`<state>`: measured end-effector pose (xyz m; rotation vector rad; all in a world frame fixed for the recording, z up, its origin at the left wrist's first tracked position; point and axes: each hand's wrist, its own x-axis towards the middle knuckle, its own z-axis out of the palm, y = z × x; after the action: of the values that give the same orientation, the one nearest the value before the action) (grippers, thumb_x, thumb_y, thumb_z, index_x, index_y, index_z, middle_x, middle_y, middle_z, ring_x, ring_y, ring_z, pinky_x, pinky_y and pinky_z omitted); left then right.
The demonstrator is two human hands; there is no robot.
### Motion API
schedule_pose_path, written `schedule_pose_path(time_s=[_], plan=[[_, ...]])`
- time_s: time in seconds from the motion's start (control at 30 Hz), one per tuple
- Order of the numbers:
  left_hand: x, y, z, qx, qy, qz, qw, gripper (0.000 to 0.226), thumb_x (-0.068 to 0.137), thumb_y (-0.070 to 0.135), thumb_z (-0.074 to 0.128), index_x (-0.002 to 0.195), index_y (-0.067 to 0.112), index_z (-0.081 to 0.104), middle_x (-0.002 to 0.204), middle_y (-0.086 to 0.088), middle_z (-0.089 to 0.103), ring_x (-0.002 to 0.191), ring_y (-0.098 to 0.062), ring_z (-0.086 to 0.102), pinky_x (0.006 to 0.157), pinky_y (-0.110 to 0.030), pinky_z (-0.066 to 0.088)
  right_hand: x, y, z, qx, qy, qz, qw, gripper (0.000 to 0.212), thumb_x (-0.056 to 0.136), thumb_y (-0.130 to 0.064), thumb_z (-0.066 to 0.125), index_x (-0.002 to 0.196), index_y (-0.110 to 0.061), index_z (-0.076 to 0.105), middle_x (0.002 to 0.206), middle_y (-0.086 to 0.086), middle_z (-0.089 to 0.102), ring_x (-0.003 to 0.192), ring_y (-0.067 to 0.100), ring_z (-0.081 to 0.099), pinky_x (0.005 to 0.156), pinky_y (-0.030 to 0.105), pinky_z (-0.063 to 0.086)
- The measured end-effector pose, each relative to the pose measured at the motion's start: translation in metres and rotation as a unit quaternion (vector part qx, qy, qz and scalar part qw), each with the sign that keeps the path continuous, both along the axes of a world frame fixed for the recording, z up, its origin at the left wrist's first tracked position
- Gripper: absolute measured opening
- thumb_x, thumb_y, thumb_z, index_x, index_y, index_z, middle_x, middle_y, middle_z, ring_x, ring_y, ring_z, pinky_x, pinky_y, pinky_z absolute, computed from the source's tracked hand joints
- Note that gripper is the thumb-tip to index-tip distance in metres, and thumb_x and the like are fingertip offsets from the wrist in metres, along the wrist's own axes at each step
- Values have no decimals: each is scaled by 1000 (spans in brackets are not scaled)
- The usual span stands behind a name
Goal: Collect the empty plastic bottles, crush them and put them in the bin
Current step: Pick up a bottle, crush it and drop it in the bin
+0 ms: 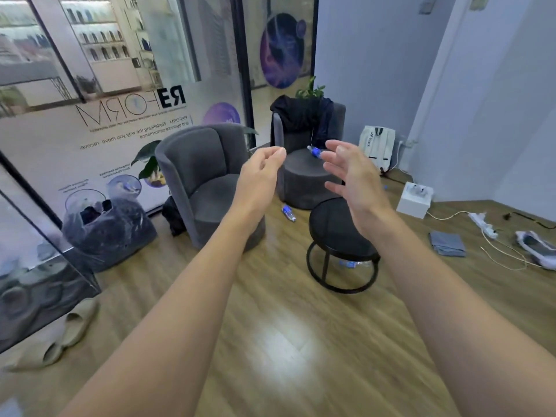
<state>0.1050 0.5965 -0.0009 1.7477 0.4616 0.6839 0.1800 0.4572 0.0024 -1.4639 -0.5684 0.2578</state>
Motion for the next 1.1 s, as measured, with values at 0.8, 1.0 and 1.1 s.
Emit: schedule_pose_path(time_s=[0.8, 1.0, 1.1], plan=[[452, 302, -67, -20, 85, -21, 996, 29, 94, 48, 49, 115, 32, 61, 113, 10, 64, 108, -13, 58, 102, -43, 47, 450, 294, -75, -28, 82, -45, 995, 33, 98, -29, 40, 126, -31, 59, 135, -4, 58, 121, 10, 55, 100, 37, 48], [554, 375, -92, -24, 131, -30, 991, 18, 93, 48, 52, 104, 37, 62, 110, 10, 67, 106, -13, 60, 101, -41, 48, 556, 375, -109, -53, 126, -38, 990, 31, 97, -31, 40, 122, -31, 59, 126, -5, 62, 120, 12, 56, 100, 39, 48], [606, 416, -120, -28, 153, -31, 987, 22, 93, 48, 52, 107, 35, 63, 112, 8, 67, 107, -14, 60, 98, -39, 48, 604, 415, -136, -72, 156, -32, 985, 28, 99, -29, 40, 119, -30, 60, 122, -4, 64, 119, 13, 58, 99, 39, 48]])
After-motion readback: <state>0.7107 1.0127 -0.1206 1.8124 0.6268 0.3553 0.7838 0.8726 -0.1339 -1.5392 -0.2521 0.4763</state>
